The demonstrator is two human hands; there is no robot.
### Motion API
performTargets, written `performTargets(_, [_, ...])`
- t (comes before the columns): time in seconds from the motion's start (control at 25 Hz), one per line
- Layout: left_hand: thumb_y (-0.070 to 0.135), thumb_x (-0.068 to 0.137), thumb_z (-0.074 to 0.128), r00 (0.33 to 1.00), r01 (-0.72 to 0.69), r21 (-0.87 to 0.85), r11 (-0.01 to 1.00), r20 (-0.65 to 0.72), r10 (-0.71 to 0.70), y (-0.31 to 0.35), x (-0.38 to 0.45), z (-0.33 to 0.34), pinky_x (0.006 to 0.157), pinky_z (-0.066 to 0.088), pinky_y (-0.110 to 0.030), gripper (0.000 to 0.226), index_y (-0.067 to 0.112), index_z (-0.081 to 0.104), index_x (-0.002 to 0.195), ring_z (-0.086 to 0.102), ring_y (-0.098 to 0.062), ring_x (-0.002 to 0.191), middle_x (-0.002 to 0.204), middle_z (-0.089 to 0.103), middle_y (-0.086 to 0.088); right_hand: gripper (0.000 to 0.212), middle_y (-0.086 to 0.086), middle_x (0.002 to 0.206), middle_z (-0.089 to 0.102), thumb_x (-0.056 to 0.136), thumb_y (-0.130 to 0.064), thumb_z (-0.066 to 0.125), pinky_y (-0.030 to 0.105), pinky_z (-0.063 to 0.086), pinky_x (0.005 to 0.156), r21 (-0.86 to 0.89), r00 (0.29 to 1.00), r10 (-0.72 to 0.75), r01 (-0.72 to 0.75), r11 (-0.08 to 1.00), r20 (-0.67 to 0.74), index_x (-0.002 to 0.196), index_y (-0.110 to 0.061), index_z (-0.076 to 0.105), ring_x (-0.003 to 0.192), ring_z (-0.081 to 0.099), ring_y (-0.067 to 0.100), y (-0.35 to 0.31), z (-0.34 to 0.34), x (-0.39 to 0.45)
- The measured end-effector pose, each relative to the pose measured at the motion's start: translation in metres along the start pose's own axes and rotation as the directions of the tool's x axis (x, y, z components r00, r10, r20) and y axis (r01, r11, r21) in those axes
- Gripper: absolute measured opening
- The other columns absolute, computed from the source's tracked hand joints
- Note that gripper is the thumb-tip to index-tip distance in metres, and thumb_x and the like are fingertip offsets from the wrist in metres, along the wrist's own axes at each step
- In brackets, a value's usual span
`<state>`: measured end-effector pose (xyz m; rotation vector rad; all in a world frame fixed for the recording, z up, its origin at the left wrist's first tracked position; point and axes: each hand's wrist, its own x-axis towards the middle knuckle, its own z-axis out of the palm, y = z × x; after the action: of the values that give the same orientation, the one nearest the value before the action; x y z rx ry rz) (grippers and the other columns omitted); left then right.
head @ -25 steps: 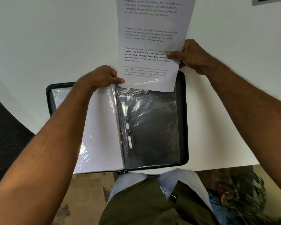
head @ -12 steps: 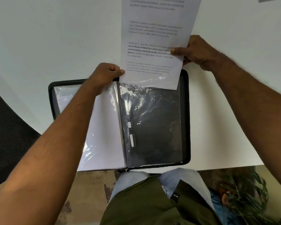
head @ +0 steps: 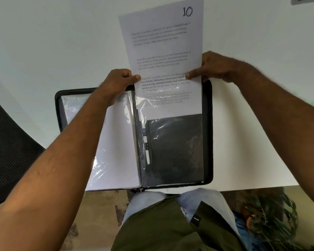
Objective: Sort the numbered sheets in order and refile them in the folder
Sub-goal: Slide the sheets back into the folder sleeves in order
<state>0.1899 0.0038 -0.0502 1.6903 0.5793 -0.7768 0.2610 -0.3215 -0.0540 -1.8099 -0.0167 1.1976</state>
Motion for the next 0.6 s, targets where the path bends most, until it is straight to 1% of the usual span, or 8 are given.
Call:
performTargets(0.08, [0.020,0.095,0.072,1.000,0.004,0.001,1.000,-0.019,-0.004,0.001,-0.002,0.001,0.089,0.061,-0.034,0.032,-0.010,0.065,0.103,0.074,-0.020,0.094,0.111,0.074,-0.022,0.049,-0.003,0.124,0.072,0.085,-0.021,0.081,0.036,0.057,0.094,-0.105,0.998,0.046,-0.041,0.994,0.052,0.132,-0.018,0.066,0.112,0.068,0.020,0.000,0.003,-0.001])
performTargets(0.16, [0.017,0.096,0.070,1.000,0.002,-0.009,1.000,-0.024,-0.002,0.000,-0.002,0.003,0.080,0.062,-0.026,0.032,-0.013,0.065,0.105,0.075,-0.014,0.089,0.107,0.075,-0.017,0.045,-0.007,0.119,0.073,0.085,-0.024,0.081,0.036,0.055,0.094,-0.108,0.999,0.037,-0.033,0.994,0.036,0.128,-0.019,0.068,0.109,0.069,0.018,-0.002,0.004,-0.002])
performTargets(0.24, [0.012,0.097,0.069,1.000,0.014,0.016,1.000,-0.010,-0.014,0.002,-0.005,0.006,0.071,0.057,-0.015,0.015,-0.002,0.069,0.092,0.075,-0.005,0.081,0.100,0.076,-0.004,0.028,-0.014,0.104,0.075,0.089,-0.028,0.077,0.020,0.054,0.073,-0.004,0.996,-0.023,0.023,1.000,-0.088,0.116,-0.021,0.071,0.088,0.070,0.003,-0.007,0.005,-0.002])
performTargets(0.32, [0.014,0.095,0.071,1.000,0.011,0.069,0.998,0.001,-0.011,0.001,-0.005,0.007,0.077,0.058,-0.018,0.017,-0.003,0.070,0.090,0.074,-0.006,0.083,0.100,0.076,-0.004,0.021,-0.015,0.096,0.073,0.094,-0.027,0.073,0.013,0.046,0.060,0.054,0.976,-0.075,0.088,0.995,-0.202,0.114,-0.020,0.071,0.070,0.066,-0.007,-0.011,0.004,-0.002])
performTargets(0.36, [0.016,0.094,0.073,1.000,0.007,0.074,0.997,-0.008,-0.007,-0.001,-0.003,0.005,0.081,0.059,-0.022,0.025,-0.009,0.069,0.094,0.074,-0.011,0.088,0.102,0.077,-0.007,0.024,-0.012,0.101,0.073,0.095,-0.024,0.072,0.010,0.046,0.061,0.050,0.977,-0.083,0.095,0.994,-0.196,0.119,-0.017,0.070,0.072,0.067,-0.009,-0.012,0.003,-0.002])
performTargets(0.44, [0.021,0.093,0.075,1.000,0.004,0.073,0.997,-0.006,-0.003,0.000,-0.004,0.003,0.075,0.056,-0.024,0.030,-0.007,0.066,0.092,0.071,-0.019,0.087,0.099,0.075,-0.008,0.032,-0.004,0.111,0.074,0.093,-0.024,0.075,0.013,0.051,0.072,-0.048,0.992,-0.054,0.049,0.998,-0.118,0.123,-0.013,0.071,0.091,0.072,0.002,-0.012,0.003,-0.003])
performTargets(0.52, [0.026,0.092,0.076,1.000,-0.003,0.084,0.996,-0.003,0.003,0.000,-0.002,0.000,0.069,0.050,-0.029,0.031,0.006,0.059,0.075,0.062,-0.022,0.078,0.089,0.067,-0.017,0.030,0.003,0.109,0.076,0.088,-0.029,0.079,0.022,0.053,0.080,-0.207,0.998,0.013,-0.025,0.978,-0.059,0.111,-0.009,0.075,0.095,0.071,0.017,-0.009,0.000,-0.002])
performTargets(0.6, [0.024,0.094,0.074,1.000,-0.004,0.047,0.999,-0.011,0.005,0.000,-0.004,0.001,0.079,0.056,-0.034,0.028,0.003,0.061,0.080,0.068,-0.021,0.084,0.100,0.072,-0.024,0.020,0.006,0.101,0.076,0.086,-0.030,0.081,0.027,0.052,0.082,-0.296,0.998,0.064,-0.066,0.953,-0.015,0.092,-0.012,0.075,0.092,0.069,0.023,-0.010,-0.001,-0.004])
